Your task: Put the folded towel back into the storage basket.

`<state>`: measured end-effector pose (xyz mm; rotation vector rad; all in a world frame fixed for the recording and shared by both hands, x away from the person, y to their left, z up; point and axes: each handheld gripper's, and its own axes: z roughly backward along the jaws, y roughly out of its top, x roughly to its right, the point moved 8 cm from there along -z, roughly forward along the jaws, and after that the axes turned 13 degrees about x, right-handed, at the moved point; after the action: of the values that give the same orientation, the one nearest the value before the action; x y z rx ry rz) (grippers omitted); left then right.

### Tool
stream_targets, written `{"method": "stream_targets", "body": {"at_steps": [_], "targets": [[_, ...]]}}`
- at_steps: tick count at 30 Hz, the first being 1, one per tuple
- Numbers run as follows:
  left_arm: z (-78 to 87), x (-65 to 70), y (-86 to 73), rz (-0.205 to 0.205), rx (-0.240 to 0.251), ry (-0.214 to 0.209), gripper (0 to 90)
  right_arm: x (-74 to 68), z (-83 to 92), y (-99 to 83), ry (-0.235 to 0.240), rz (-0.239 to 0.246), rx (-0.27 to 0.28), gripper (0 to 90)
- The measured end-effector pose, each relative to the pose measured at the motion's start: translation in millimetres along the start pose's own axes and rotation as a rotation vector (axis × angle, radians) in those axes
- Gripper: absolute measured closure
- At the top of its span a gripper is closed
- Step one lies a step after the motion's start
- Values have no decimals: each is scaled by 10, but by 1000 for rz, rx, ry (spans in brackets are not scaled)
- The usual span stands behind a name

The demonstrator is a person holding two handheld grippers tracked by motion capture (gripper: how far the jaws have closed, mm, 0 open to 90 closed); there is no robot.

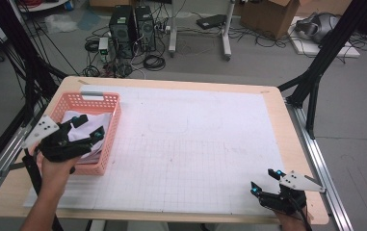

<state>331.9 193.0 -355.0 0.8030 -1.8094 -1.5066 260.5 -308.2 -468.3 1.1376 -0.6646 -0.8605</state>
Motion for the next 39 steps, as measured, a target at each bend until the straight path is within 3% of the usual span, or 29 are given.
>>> {"method": "stream_targets", "body": {"at_steps": [1,5,6,13,16,18,27,39], "targets": [[0,0,0,0,0,0,228,-1,1,6,1,1,1,213],[-51,321,-156,2,-7,-46,228,2,-10,47,4,-6,23,213],[-51,321,-156,2,-7,-46,228,4,-15,55,6,-7,28,212],[-108,770,-327,1,2,-119,232,-11,-22,61,10,2,35,212],[-132,925,-446,5,-8,-148,231,-25,6,57,9,1,34,213],[-157,1004,-530,-21,-45,-168,232,-22,23,60,6,4,38,213],[-141,1133,-783,-24,-78,-192,233,12,66,56,-9,-7,50,212],[-170,1155,-859,-19,-92,-197,233,20,51,43,-13,-8,57,212]]}}
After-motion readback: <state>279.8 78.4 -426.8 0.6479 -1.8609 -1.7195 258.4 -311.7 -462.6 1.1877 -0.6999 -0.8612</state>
